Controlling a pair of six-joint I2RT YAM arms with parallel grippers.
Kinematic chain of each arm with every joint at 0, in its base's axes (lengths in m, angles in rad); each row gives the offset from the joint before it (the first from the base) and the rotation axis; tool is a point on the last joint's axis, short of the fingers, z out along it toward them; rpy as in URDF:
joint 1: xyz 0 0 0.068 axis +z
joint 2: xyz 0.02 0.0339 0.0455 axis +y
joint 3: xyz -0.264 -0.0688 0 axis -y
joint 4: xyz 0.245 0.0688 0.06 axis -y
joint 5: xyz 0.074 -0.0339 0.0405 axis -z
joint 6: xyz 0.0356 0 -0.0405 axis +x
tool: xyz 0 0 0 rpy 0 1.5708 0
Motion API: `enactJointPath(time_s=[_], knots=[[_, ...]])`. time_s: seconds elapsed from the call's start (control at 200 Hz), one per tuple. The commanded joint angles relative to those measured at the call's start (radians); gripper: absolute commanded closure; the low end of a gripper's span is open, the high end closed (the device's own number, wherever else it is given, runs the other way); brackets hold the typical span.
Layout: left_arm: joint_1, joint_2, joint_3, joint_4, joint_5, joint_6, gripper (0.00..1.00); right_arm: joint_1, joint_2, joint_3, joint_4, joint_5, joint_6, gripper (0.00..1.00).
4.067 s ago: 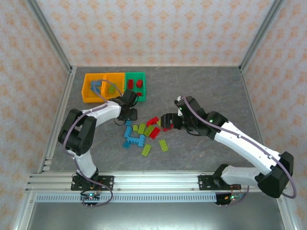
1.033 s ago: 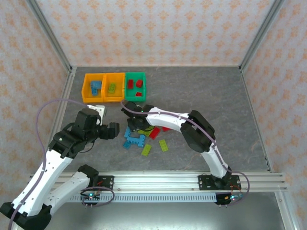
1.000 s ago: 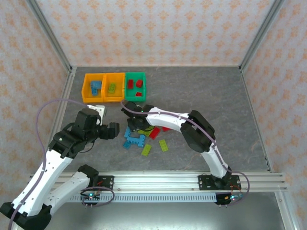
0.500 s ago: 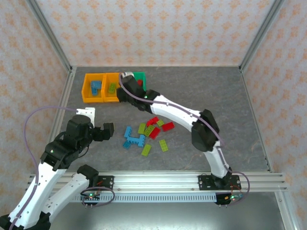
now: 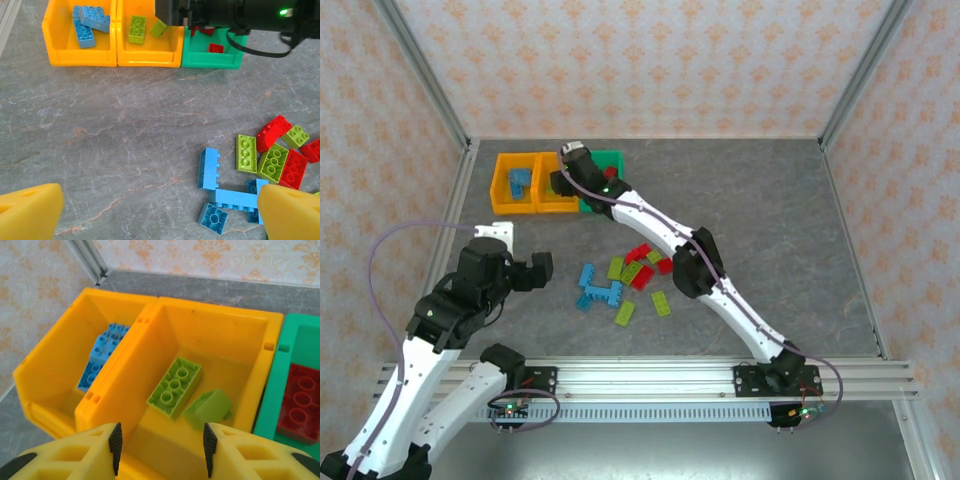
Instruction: Sort the legos into containers by color
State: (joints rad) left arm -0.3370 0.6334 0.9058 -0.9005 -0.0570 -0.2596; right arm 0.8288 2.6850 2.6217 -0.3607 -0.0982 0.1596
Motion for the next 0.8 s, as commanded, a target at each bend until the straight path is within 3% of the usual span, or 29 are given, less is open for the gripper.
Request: enactJointPath(time_s=[0.0, 0.13, 0.31, 0.51, 0.661, 0.796], knots=[[0.020, 0.021, -0.014, 0.025, 0.005, 0.014, 0.00, 0.010, -0.201, -0.087, -0.053, -0.042, -0.032, 0.52], [0.039, 0.049, -0.013, 0.033, 0.025, 0.008, 0.00, 0.015, -0.404, -0.284, -0.169, -0.070, -0.005, 0.50], [0.024, 0.189, 0.022, -0.015, 0.115, -0.109, 0.05, 0.018, -0.826, -0.824, -0.157, -0.160, 0.031, 0.42], [-0.090, 0.391, -0.036, 0.195, 0.172, -0.185, 0.13, 0.027, -1.229, -1.342, -0.108, -0.215, 0.100, 0.35], [-0.153, 0.610, -0.039, 0.311, 0.140, -0.160, 0.30, 0.038, -1.385, -1.543, -0.138, -0.201, 0.165, 0.31], [-0.155, 0.766, -0.040, 0.380, 0.101, -0.144, 0.35, 0.038, -1.432, -1.601, -0.146, -0.158, 0.196, 0.30]])
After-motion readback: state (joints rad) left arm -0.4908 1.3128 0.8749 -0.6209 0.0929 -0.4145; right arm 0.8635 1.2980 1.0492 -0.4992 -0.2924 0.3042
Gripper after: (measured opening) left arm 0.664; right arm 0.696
